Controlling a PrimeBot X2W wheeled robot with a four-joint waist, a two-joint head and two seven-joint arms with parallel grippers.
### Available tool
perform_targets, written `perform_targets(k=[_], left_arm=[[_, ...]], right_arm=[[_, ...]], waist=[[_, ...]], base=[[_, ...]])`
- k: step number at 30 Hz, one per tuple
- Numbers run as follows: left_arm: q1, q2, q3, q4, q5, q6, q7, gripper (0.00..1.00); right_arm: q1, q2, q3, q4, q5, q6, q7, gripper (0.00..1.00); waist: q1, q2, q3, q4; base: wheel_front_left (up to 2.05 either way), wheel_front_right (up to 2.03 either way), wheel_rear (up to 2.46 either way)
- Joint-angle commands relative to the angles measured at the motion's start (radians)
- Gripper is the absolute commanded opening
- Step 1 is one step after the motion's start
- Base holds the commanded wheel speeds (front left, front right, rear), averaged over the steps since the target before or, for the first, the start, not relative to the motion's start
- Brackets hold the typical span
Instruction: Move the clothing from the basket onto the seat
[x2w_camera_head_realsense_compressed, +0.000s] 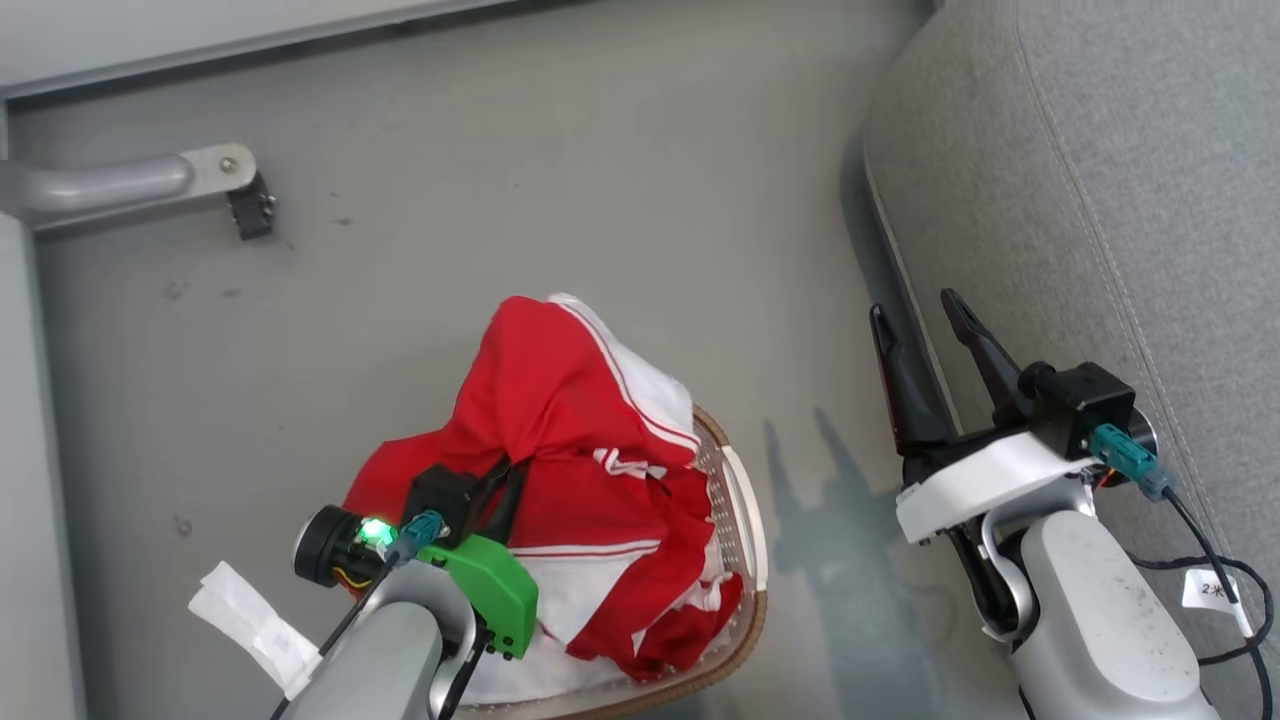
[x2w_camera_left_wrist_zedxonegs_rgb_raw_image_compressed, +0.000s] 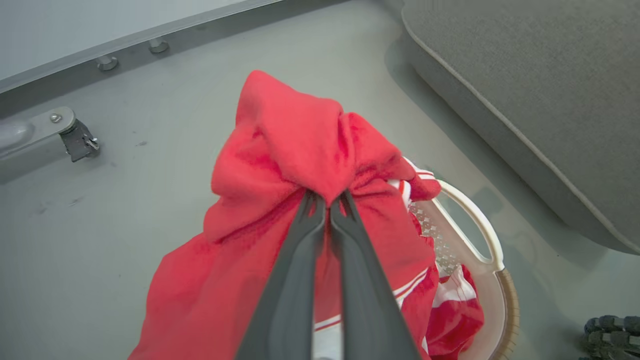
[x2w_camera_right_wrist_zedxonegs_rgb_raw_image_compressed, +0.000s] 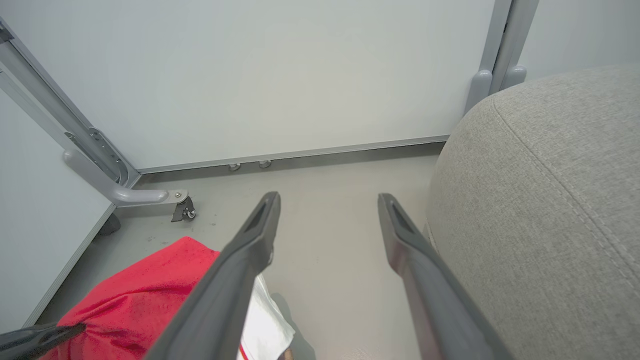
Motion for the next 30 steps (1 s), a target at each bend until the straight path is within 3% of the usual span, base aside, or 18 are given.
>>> perform_targets(k=[1,17,30], left_arm=[[0.022,-0.006,0.02,-0.03,0.021,-0.004,-0.004,0.0],[0.119,-0.054,0.235,-0.386,0.154,-0.033,-0.004,0.0],[0.157,-0.072,0.258,-0.591,0.168,-0.038,-0.004,0.0]], right_arm=[[0.022,-0.008,-0.003,0.004,-0.008,-0.001,-0.002,1.0],[0.09,-0.016,0.011,0.035,0.009,-0.001,-0.002,1.0],[0.152,-0.02,0.06,0.061,0.013,-0.001,-0.002,1.0]], waist=[[0.0,-0.0001,-0.058,0.046],[0.0,-0.0001,-0.172,0.072],[0.0,-0.0001,-0.247,0.085]], base=[[0.0,0.0,0.0],[0.0,0.0,0.0],[0.0,0.0,0.0]])
